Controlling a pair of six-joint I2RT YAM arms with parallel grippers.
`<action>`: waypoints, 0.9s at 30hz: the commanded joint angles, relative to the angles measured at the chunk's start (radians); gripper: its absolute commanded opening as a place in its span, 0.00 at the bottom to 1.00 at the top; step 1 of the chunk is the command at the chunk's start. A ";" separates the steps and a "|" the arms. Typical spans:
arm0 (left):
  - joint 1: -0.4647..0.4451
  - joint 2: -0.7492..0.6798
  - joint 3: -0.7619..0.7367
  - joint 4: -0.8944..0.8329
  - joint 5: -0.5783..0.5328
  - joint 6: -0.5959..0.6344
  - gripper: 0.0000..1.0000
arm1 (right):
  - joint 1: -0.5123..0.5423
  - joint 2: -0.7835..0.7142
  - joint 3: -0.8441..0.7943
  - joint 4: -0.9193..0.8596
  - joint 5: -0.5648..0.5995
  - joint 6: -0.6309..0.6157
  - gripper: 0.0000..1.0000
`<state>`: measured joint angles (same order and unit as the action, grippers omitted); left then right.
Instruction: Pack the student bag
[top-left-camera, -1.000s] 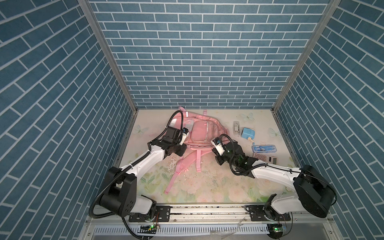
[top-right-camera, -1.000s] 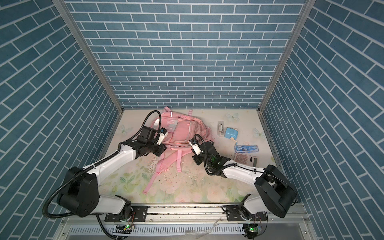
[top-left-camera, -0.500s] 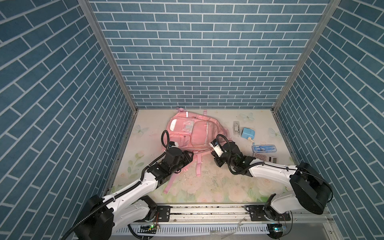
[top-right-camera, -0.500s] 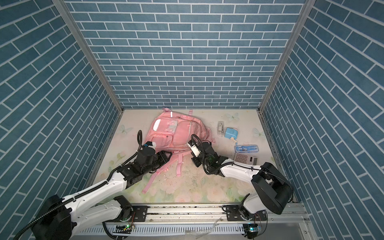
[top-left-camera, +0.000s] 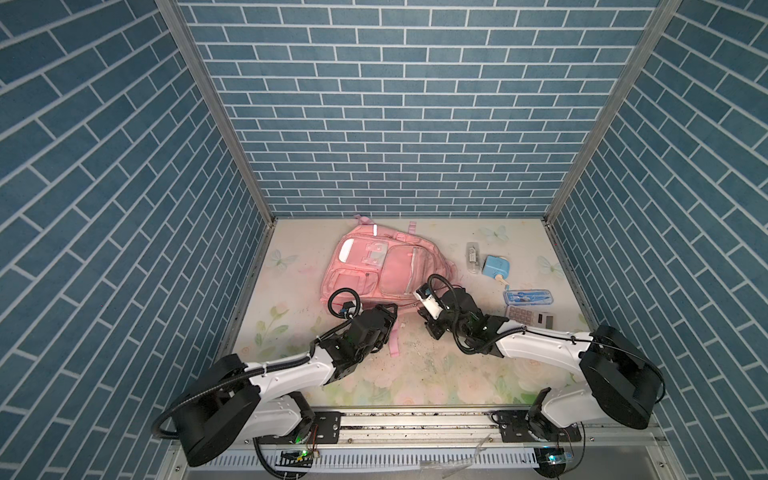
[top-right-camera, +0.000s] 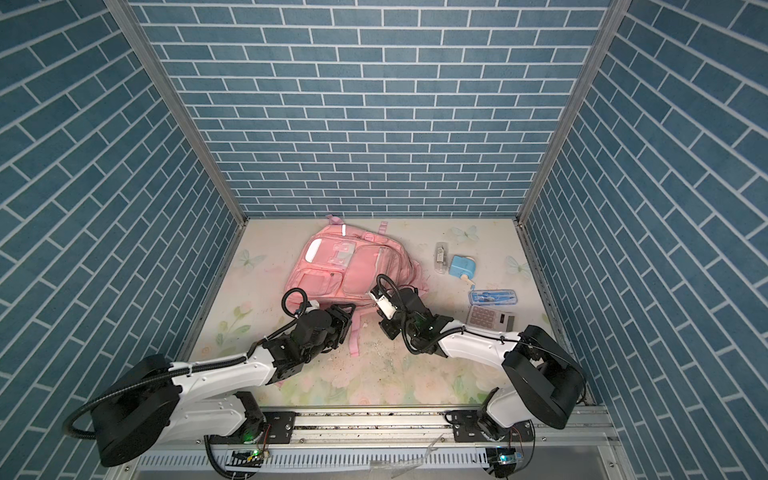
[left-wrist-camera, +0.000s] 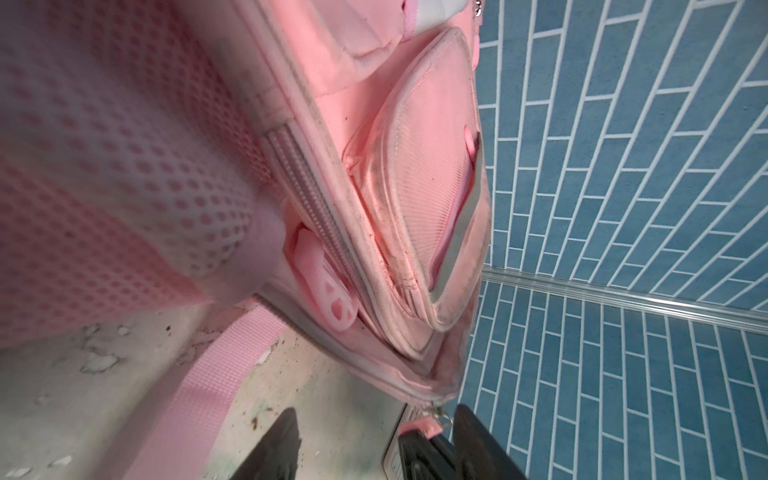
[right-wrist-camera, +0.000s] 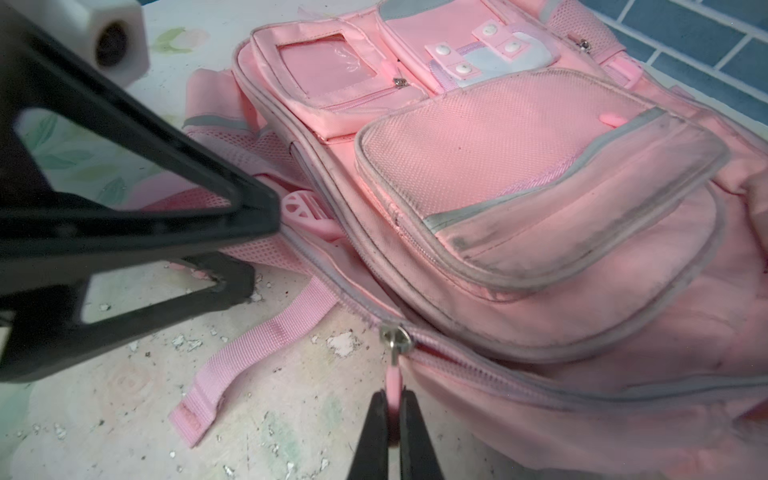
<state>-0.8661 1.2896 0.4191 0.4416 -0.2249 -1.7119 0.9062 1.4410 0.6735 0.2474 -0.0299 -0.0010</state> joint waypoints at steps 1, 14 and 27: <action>-0.007 0.055 0.028 0.107 -0.045 -0.058 0.58 | 0.024 -0.033 -0.004 0.060 0.001 -0.039 0.00; 0.019 0.121 0.018 0.141 -0.012 -0.020 0.00 | 0.041 -0.057 -0.019 0.045 0.118 0.008 0.00; 0.173 -0.049 -0.042 -0.026 0.274 0.241 0.00 | -0.163 -0.121 -0.059 0.006 0.147 0.128 0.00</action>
<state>-0.7322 1.2831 0.3927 0.4850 -0.0193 -1.5806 0.8059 1.3533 0.6136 0.2459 0.0937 0.0624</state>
